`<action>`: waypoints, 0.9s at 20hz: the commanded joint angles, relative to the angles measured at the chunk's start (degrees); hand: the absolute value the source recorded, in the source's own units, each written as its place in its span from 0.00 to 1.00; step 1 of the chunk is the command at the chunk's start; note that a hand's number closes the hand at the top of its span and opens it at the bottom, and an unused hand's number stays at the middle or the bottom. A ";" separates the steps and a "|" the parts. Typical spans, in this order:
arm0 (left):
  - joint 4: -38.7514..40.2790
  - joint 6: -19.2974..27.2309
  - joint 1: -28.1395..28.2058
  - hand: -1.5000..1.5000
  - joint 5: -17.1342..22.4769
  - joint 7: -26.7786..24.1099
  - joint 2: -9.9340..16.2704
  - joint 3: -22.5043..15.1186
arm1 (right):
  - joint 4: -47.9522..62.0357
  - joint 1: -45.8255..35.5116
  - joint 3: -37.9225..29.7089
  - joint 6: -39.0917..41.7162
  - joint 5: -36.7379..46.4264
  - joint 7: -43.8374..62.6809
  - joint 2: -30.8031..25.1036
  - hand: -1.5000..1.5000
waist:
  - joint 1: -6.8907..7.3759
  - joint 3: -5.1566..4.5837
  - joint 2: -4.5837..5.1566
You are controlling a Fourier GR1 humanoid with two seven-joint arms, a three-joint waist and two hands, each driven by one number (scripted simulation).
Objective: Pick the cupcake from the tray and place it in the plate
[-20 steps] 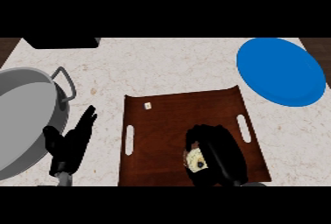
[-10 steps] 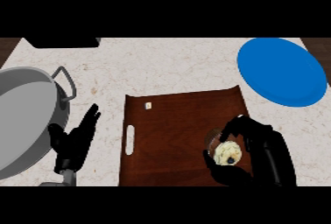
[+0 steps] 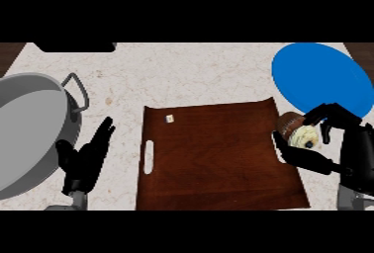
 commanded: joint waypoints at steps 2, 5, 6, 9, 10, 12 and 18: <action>0.90 2.05 -0.73 0.50 -1.69 4.07 -1.90 -1.74 | 15.67 -6.46 -9.58 -2.11 -5.65 -10.28 -2.34 1.00 | 0.48 -0.39 0.42; 5.70 -0.37 -1.37 0.50 -0.13 0.88 -0.94 0.54 | 24.11 -10.34 -14.94 -6.48 -6.12 -15.89 -3.45 1.00 | 0.61 -0.39 0.70; 1.18 -1.13 1.61 0.50 -0.45 1.24 -0.87 -1.34 | 27.84 -13.27 -16.96 -5.98 -7.61 -16.97 -4.69 1.00 | 1.07 -0.38 0.52; 2.15 -0.09 0.08 0.50 -1.43 2.33 -1.35 -1.52 | 41.49 -22.62 -18.85 -8.11 -7.46 -20.78 -5.25 1.00 | 1.99 -0.36 0.83; 4.11 0.09 -0.98 0.50 -1.68 1.33 -1.88 -1.20 | 42.28 -22.17 -21.96 -4.71 -11.65 -24.43 -8.78 1.00 | 1.09 -0.38 0.69; -0.75 -1.05 0.85 0.50 -0.86 3.42 -1.06 -2.03 | 52.35 -28.41 -22.78 -6.43 -10.35 -26.89 -9.38 1.00 | 2.89 -0.30 1.00; 2.21 -1.49 -1.29 0.50 -1.35 1.78 -1.43 -1.40 | 70.43 -34.91 -28.60 -3.72 -14.19 -40.20 -15.31 1.00 | 2.63 -0.27 1.26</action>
